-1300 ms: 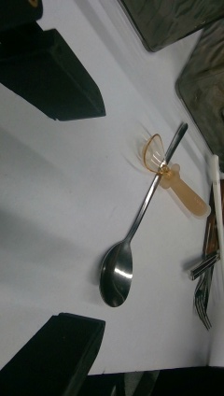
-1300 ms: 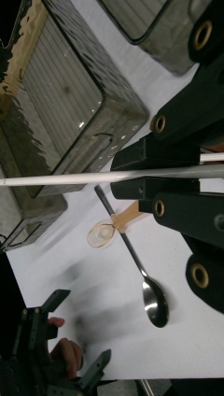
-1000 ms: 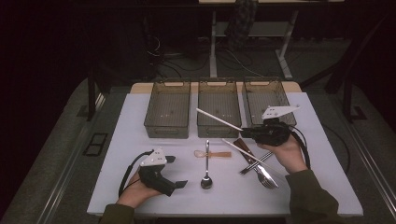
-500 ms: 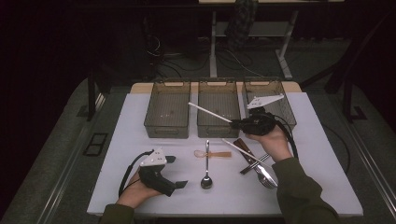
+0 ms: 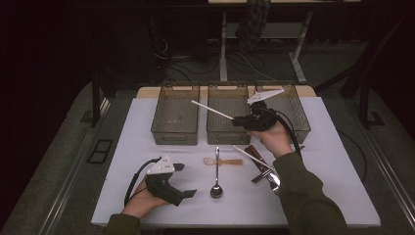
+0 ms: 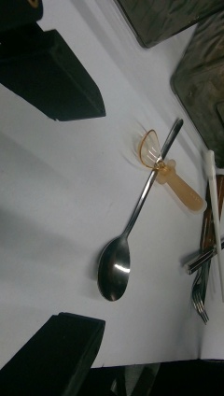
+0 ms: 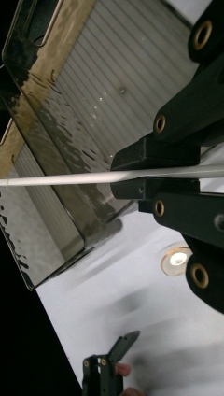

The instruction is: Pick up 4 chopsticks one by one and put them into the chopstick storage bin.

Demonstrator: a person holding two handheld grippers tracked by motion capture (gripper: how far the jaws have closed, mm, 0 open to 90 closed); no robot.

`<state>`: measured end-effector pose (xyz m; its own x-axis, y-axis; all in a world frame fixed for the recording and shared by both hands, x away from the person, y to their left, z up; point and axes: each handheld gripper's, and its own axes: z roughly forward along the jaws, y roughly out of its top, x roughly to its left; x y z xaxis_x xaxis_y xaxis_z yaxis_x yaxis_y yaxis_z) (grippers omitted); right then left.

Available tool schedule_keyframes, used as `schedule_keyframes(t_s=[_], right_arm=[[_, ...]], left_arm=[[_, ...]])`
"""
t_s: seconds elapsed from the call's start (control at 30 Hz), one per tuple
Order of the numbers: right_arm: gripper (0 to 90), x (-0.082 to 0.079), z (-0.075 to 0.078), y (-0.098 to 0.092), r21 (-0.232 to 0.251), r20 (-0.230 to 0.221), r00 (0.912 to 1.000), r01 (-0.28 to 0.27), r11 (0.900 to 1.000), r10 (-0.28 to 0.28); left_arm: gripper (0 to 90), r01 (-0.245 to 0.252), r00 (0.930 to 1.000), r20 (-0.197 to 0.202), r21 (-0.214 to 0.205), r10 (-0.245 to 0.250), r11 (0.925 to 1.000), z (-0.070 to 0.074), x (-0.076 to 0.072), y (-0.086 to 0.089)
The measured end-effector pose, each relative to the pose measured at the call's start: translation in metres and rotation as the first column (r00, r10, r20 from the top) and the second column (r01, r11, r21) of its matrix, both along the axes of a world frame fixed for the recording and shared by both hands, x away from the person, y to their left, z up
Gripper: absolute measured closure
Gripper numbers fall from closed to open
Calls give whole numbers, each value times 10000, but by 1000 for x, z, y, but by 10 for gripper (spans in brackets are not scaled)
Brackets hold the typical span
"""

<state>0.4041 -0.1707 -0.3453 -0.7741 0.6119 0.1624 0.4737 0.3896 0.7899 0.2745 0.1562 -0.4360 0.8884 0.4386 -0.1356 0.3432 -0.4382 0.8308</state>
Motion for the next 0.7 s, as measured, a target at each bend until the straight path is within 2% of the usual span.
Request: schedule_keyframes(t_s=[0.33,0.7], right_arm=[[852,16,10,31,-208,25,10000,-82,9998,82],[852,35,16,58,-432,-23,9999,127,9990,-128]], left_arm=[[0,46,10000,-3,-25,-46,10000,0,0,1],[1,66,10000,-8,-82,-66,9999,1,0,1]])
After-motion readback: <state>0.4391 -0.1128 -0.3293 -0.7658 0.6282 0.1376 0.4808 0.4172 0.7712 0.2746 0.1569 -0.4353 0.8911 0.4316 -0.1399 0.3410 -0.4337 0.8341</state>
